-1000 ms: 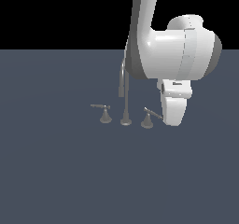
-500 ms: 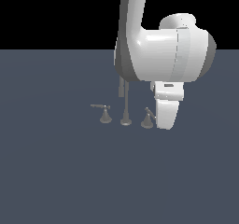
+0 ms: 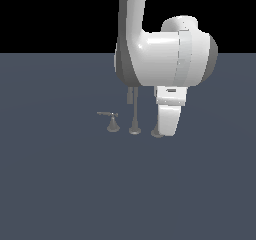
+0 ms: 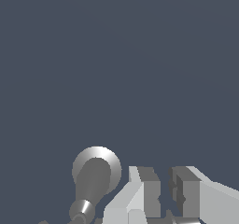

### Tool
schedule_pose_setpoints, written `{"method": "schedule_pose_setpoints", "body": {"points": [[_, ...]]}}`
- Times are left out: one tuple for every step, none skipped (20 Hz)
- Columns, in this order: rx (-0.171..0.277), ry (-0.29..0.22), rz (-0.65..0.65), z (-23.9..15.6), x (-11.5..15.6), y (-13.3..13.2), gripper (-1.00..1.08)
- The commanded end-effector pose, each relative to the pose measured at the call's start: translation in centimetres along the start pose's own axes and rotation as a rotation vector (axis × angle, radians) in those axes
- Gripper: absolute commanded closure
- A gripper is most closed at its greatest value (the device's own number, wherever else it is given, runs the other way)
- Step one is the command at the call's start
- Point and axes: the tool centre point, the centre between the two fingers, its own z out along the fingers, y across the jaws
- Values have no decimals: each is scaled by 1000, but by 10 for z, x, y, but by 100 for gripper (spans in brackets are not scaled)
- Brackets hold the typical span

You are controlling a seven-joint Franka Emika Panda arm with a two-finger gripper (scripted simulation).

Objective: Turn on the faucet by rotating a designated handle.

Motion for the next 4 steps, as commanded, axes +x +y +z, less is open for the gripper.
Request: {"method": "schedule_pose_setpoints", "body": {"points": [[-1,-14,-56,1,-44,0,108],[-2,-15,-60,1,-51,-1,108],[-2,-17,-65,2,-58,-1,108],[-2,-17,-65,2,-58,-1,108]]}}
